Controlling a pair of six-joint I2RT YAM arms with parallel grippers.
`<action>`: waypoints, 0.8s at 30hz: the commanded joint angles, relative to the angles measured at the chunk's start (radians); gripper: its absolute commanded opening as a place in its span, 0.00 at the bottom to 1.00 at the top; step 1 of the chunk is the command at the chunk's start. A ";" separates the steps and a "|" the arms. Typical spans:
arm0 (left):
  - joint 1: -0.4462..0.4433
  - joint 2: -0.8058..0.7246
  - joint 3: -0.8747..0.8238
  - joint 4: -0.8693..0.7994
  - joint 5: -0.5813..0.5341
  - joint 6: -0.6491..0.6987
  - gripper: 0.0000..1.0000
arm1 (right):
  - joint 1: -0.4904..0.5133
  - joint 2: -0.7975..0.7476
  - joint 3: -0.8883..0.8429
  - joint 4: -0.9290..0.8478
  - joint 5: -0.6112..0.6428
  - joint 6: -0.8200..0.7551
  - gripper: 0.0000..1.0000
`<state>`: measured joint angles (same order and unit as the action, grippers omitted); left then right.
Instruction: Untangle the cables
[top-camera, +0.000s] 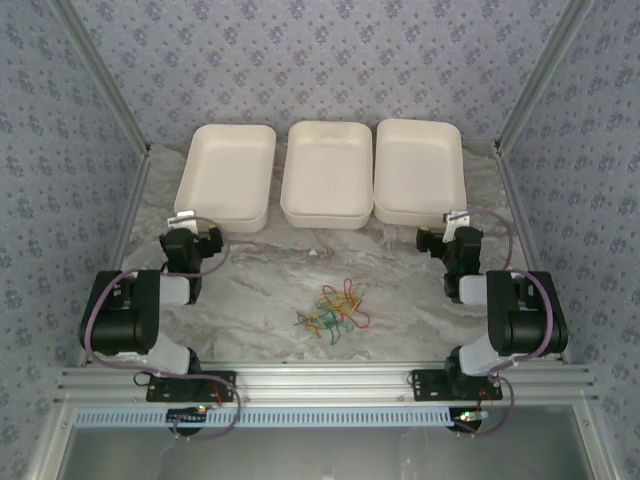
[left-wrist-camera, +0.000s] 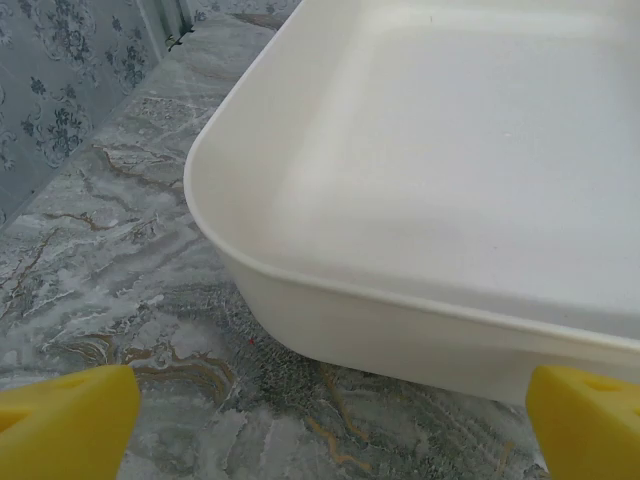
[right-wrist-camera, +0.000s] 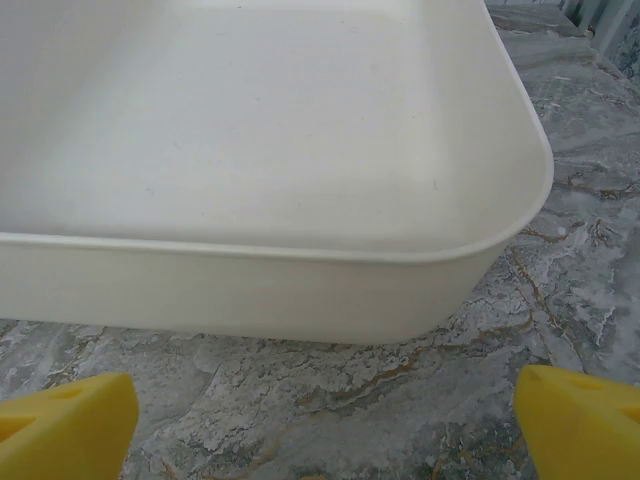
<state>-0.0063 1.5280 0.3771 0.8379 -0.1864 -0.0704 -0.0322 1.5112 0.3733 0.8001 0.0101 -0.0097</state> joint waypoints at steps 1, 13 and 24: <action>0.008 0.003 0.019 0.006 0.014 0.014 0.99 | -0.009 0.011 0.023 -0.006 -0.011 -0.013 0.99; 0.008 0.003 0.019 0.006 0.014 0.013 0.99 | -0.008 0.010 0.023 -0.006 -0.011 -0.013 0.99; -0.041 -0.058 0.002 -0.007 -0.027 0.064 0.99 | 0.030 -0.118 0.077 -0.210 0.151 0.012 0.99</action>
<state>-0.0135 1.5246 0.3771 0.8352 -0.1879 -0.0589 -0.0223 1.4868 0.3870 0.7372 0.0513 -0.0086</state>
